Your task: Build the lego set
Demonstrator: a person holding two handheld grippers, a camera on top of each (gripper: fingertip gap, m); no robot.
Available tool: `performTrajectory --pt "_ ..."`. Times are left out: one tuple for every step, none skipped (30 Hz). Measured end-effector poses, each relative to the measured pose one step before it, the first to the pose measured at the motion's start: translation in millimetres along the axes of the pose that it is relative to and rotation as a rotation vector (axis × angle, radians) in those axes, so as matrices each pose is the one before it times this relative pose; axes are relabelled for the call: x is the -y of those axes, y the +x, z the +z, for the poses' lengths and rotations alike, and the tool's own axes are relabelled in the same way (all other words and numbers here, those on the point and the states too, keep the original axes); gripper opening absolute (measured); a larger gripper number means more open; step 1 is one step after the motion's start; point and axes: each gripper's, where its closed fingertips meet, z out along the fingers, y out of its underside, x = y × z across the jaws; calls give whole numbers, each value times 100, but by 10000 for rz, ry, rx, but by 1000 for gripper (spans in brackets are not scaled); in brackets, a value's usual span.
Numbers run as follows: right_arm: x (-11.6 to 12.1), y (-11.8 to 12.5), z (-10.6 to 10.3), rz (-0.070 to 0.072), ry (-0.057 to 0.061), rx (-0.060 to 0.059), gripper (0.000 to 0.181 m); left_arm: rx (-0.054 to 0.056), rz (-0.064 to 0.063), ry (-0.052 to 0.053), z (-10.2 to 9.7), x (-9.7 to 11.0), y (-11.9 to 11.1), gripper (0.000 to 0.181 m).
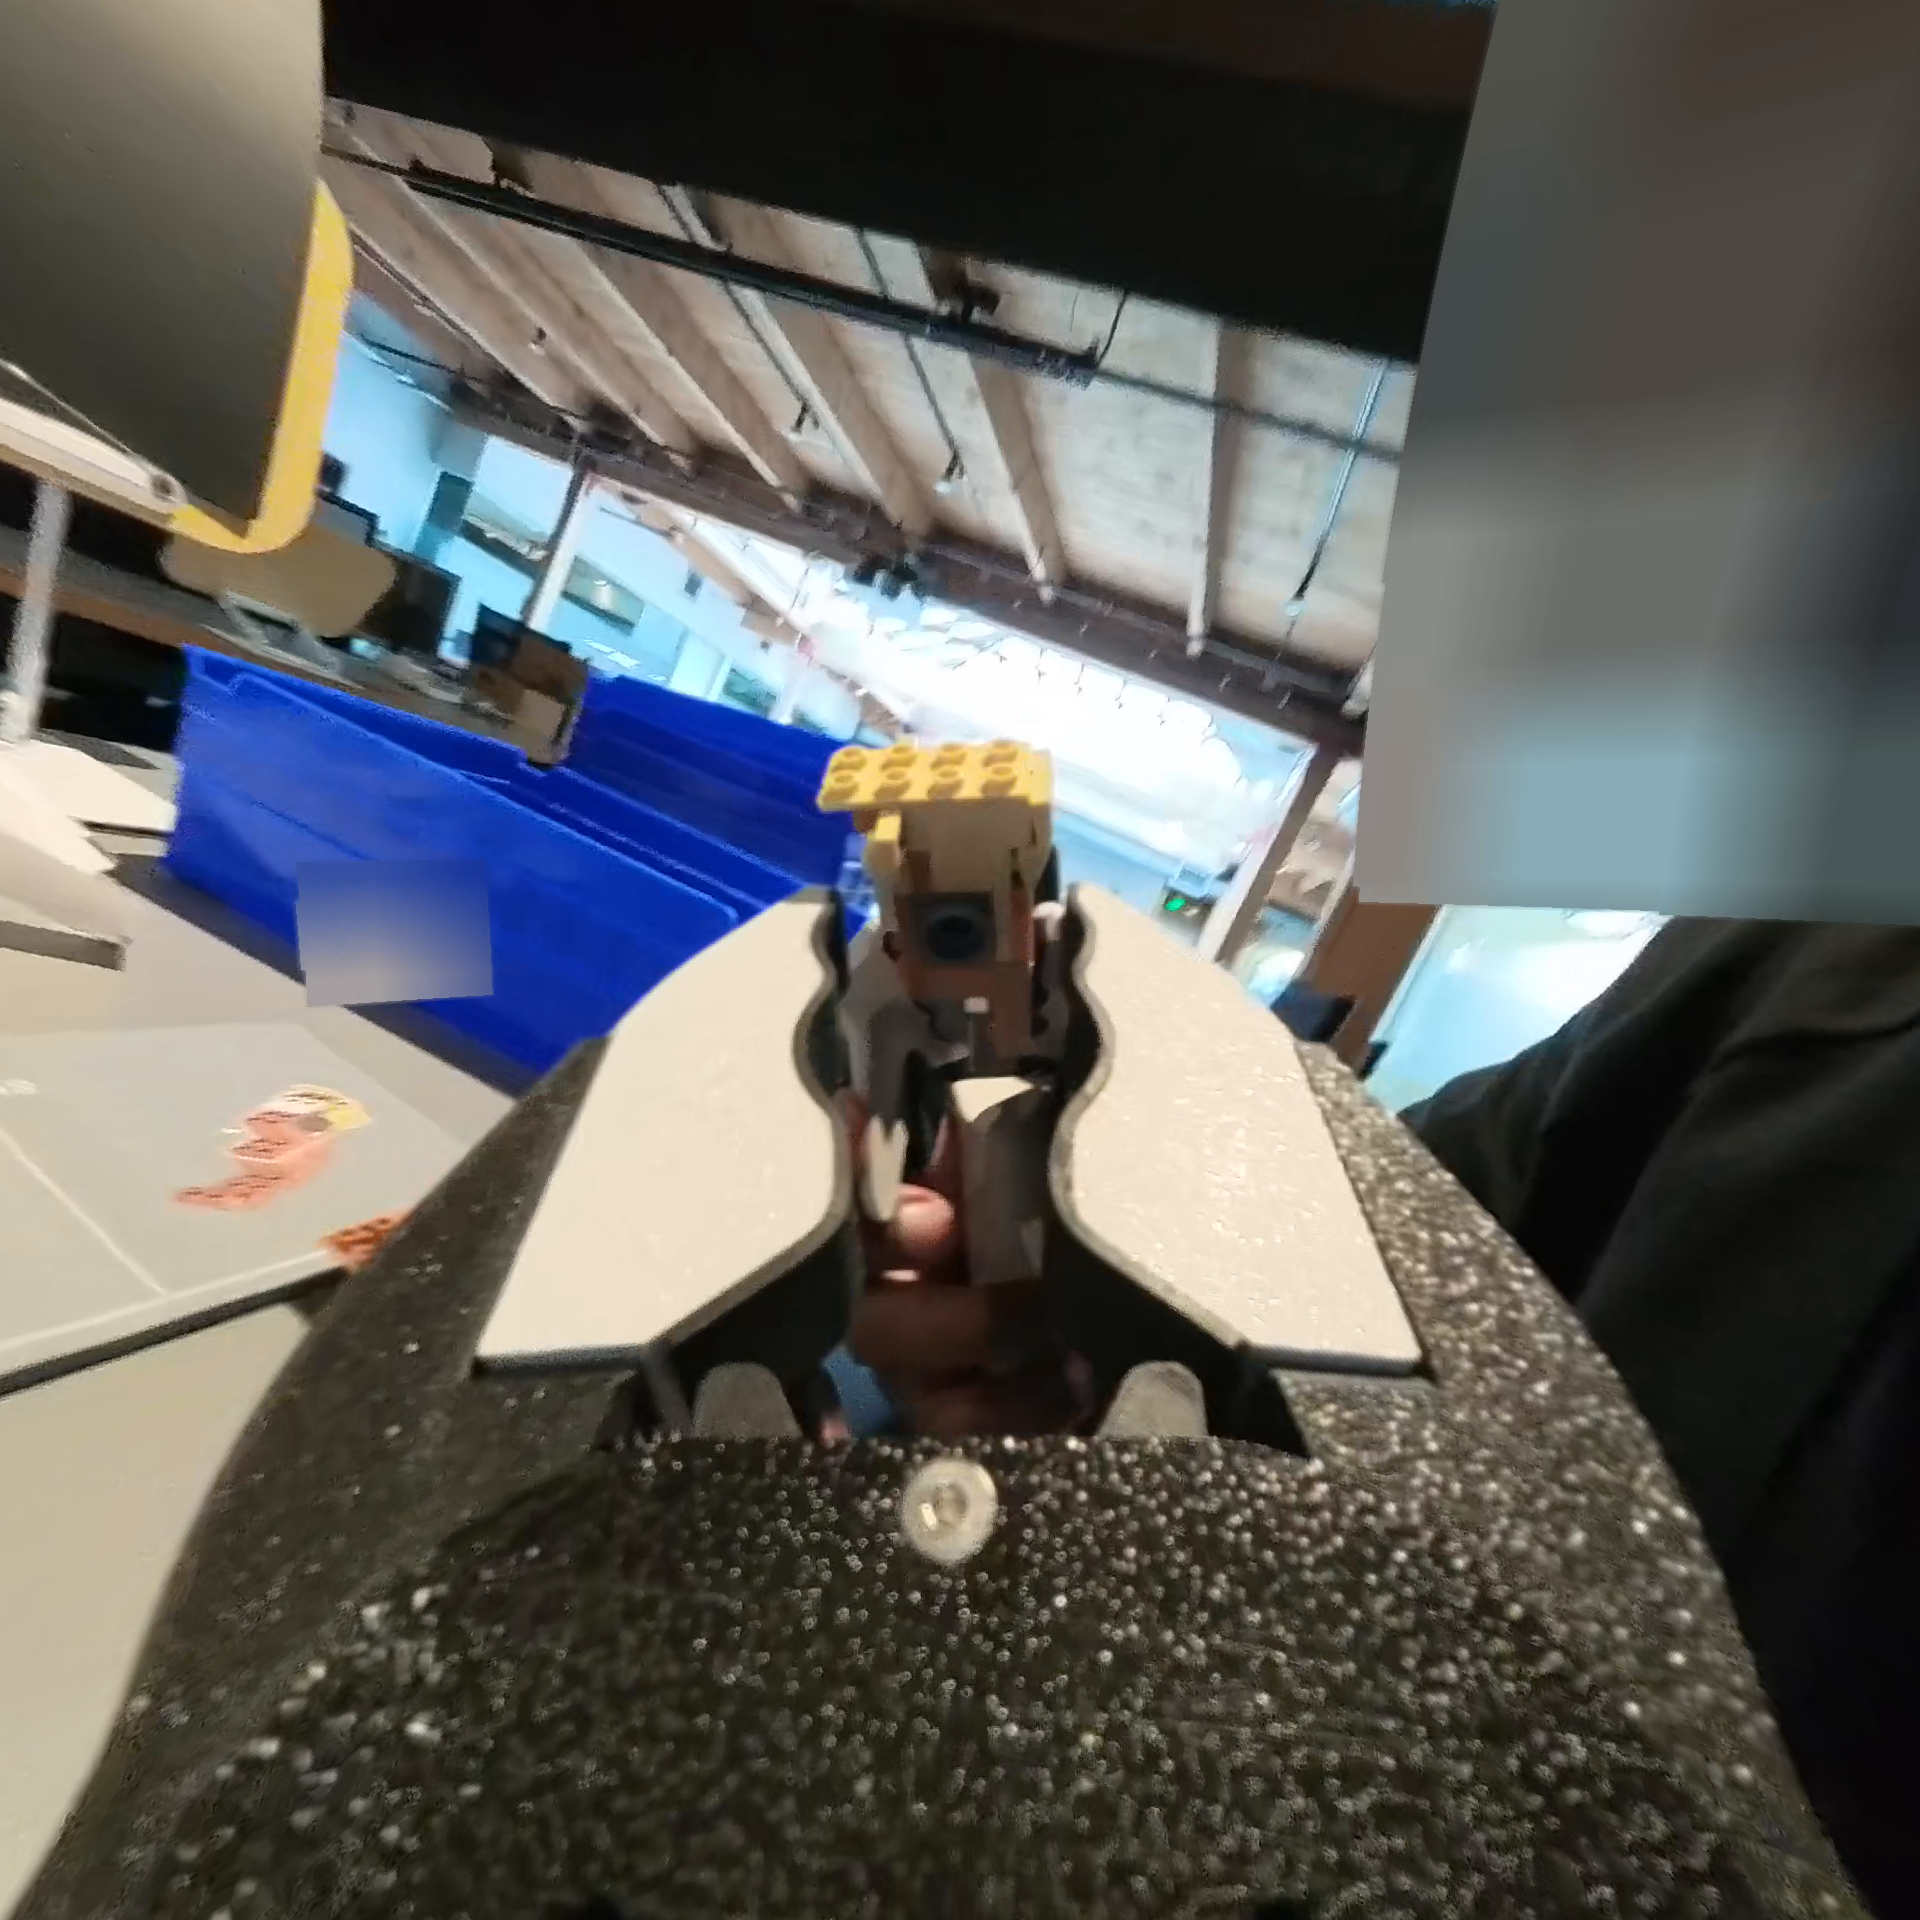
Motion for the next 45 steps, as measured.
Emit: performTrajectory --pt "-81 13 15 -97 -55 -2 25 -104 -214 56 -56 4 115 33" --pt "-87 -27 49 -90 -72 9 25 27 -208 83 -49 63 -65 28" --pt "-84 10 45 -98 -66 -30 25 -25 -144 76 -56 46 -24 28" --pt "-129 18 58 -111 -102 -40 25 -8 -111 69 -46 47 -29 27" --pt "-159 19 53 -157 -140 -47 25 24 -4 59 -42 39 -36 27" --pt "-184 30 51 -213 -166 -63 25 49 116 33 -57 25 -41 26" --pt "-195 32 36 -249 -192 -75 25 61 136 -2 -61 6 -45 26" --pt "-134 33 15 -219 -163 -70 25 44 130 -45 -33 -9 -12 26" --pt "-117 68 3 -200 -178 -74 25 83 174 -32 -35 20 -57 26" --pt "-218 122 4 -220 -260 -92 28 103 201 65 -82 179 -44 26" --pt "-215 187 -19 -261 -283 -118 33 25 156 77 -87 254 41 26" --pt "-76 156 -96 -285 -197 -101 37 4 133 -43 -56 118 49 26" --pt "81 120 -158 -286 -90 -79 39 64 191 -137 -40 6 -51 26" --pt "169 154 -195 -283 -61 -89 41 95 250 -181 -38 -73 -95 26" --pt "223 155 -208 -259 -46 -78 43 113 296 -241 -48 -168 -113 26" --pt "233 165 -181 -223 -42 -74 44 91 337 -283 -28 -239 -83 26" --pt "220 91 -146 -158 -30 -23 45 72 341 -289 -19 -267 -53 26" --pt "176 -73 -86 -85 -27 82 45 -5 280 -213 -18 -185 61 26" --pt "108 -228 -23 -26 -44 157 45 -78 155 -192 13 -173 193 26" --pt "47 -265 41 -17 -32 152 45 -87 65 -160 31 -147 193 26" --pt "20 -256 69 -18 -24 128 45 -93 26 -133 65 -172 208 26" --pt "-12 -258 56 -6 -28 133 45 -79 -35 -117 75 -178 142 26" --pt "-63 -203 52 6 -39 105 45 -85 -89 -98 113 -233 30 26" --pt "-47 -109 39 25 -21 59 44 -86 -168 -82 108 -210 -13 26" --pt "-2 -67 -10 52 8 47 43 -98 -229 -135 -38 -271 59 26" --pt "58 -38 -36 92 48 48 42 -112 -180 -117 108 -177 2 26" --pt "111 8 -48 122 79 24 40 -112 -132 -107 102 -147 70 26" --pt "92 49 -55 103 56 -4 38 -78 -61 -33 2 -1 65 26" --pt "78 58 -45 53 40 -25 37 -67 -74 -32 35 -31 38 26" --pt "88 19 -51 6 42 -20 36 -79 -96 6 4 3 31 26" --pt "62 19 -42 -51 13 -47 35 -84 -132 54 -2 67 -2 26" --pt "18 44 -7 -89 -29 -78 34 -93 -176 36 -13 24 -48 26" --pt "-45 32 18 -109 -67 -80 33 -97 -176 67 -58 76 -15 26" --pt "-27 17 26 -116 -53 -75 33 -56 -128 58 -59 41 -69 26" --pt "-13 22 31 -108 -44 -84 33 -12 -64 14 -28 -4 -73 26" --pt "-77 56 35 -89 -74 -85 33 -11 -21 -21 -3 -68 10 26" --pt "-50 44 27 -56 -46 -59 33 -23 35 -58 46 -112 87 26" --pt "-2 7 2 -12 -4 -27 33 -2 72 -106 130 -200 180 26" --pt "2 -35 -17 15 6 27 34 -4 96 -121 133 -199 113 26" --pt "3 -62 -14 22 -1 47 34 18 89 -68 89 -101 53 26" --pt "-8 -43 -12 -14 -5 25 33 -5 22 -9 12 17 20 26" --pt "-8 -89 13 -50 -1 24 30 -4 -34 2 3 5 -63 26" --pt "21 -60 10 -52 28 -11 30 -38 -24 -10 -1 5 19 26" --pt "17 -54 15 -49 23 -1 30 -29 25 -3 1 -21 62 26" --pt "6 -52 -3 -46 20 -4 30 -16 18 -5 -11 8 33 26"
